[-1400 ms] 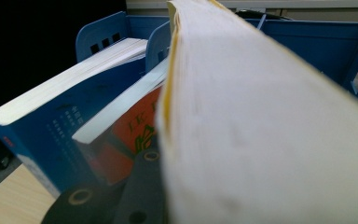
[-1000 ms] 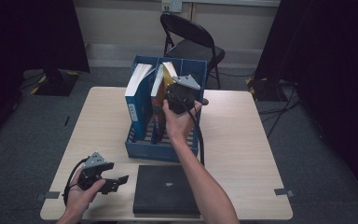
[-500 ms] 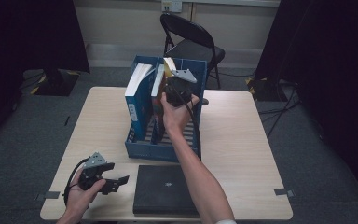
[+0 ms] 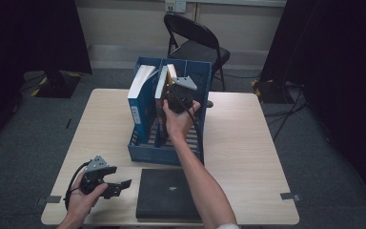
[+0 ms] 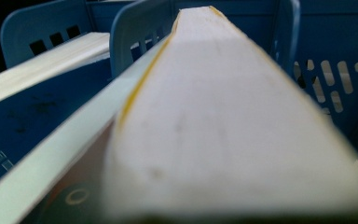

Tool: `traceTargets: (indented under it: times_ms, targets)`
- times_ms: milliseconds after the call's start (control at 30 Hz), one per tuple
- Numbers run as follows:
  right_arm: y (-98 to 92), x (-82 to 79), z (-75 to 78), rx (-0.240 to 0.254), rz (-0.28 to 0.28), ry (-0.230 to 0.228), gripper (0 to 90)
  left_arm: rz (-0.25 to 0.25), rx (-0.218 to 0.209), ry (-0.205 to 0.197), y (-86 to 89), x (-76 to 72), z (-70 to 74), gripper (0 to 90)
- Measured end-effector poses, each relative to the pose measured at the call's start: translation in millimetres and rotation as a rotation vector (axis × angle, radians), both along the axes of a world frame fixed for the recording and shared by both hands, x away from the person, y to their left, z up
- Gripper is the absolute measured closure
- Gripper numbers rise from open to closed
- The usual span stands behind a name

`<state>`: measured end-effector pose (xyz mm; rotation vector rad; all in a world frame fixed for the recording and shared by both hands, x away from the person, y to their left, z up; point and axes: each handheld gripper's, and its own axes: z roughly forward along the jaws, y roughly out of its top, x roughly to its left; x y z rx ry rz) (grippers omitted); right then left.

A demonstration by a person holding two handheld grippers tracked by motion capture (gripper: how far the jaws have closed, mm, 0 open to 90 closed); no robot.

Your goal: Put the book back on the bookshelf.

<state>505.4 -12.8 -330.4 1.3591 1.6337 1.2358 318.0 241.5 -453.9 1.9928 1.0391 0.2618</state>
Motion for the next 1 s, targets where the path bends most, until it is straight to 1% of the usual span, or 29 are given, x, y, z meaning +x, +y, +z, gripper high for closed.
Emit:
traceTargets:
  times_ms: [133,200,267,333,367,433,500,567,733,767,800,833,867,933,967,1000]
  targets:
    - [-0.8,1.4,-8.3,0.008,-0.001,0.012,74.0,-0.002,0.003,-0.001,-0.7,0.1,0.2,17.4]
    - [0.1,2.4,-11.2,-0.013,0.009,0.008,73.9,-0.006,0.003,0.0,-0.6,0.4,0.3,17.4]
    - [-1.9,3.0,-14.0,0.004,0.008,0.007,73.9,-0.004,0.004,-0.001,-0.1,1.1,0.3,17.4]
    - [-1.8,3.5,-17.7,-0.01,0.016,0.006,73.7,-0.001,0.001,-0.002,0.2,1.3,0.1,17.5]
    - [-2.3,4.3,-22.4,-0.015,0.023,0.016,73.2,0.0,0.002,-0.003,0.6,1.0,0.2,17.5]
    - [-2.5,4.3,-23.9,-0.02,0.025,0.019,73.2,-0.002,0.003,-0.003,0.9,0.8,0.3,17.5]
    - [-2.1,4.7,-28.2,-0.036,0.03,0.03,73.0,-0.004,0.005,-0.002,0.9,0.5,0.5,17.5]
    - [-3.7,4.8,-33.0,-0.025,0.03,0.04,72.8,-0.006,0.002,-0.003,0.5,0.2,0.7,17.5]
    - [-6.0,-0.7,-34.4,-0.028,0.051,0.028,71.2,-0.005,0.004,-0.001,0.0,0.4,0.3,17.5]
    - [-7.4,-5.6,-35.0,-0.03,0.067,0.022,68.2,-0.005,0.006,-0.002,-0.1,0.4,0.2,17.5]
    - [-7.4,-5.6,-35.0,-0.03,0.067,0.022,68.2,-0.005,0.005,0.0,-0.4,0.5,0.1,17.5]
    - [-8.5,-11.1,-35.5,-0.038,0.087,0.017,65.2,-0.008,0.011,0.0,-0.7,0.8,-0.2,17.5]
    - [-8.5,-11.1,-35.5,-0.038,0.087,0.017,65.2,-0.008,0.011,0.0,-0.7,0.8,-0.2,17.5]
    - [-9.9,-16.7,-35.5,-0.047,0.11,0.022,63.4,-0.005,0.01,-0.001,-1.5,0.5,-0.1,17.5]
    - [-11.5,-20.1,-35.6,-0.06,0.133,0.029,62.1,-0.005,0.009,-0.004,-2.2,0.2,0.0,17.5]
    - [-11.5,-20.1,-35.6,-0.06,0.133,0.029,62.1,-0.005,0.009,-0.004,-2.2,0.2,0.0,17.5]
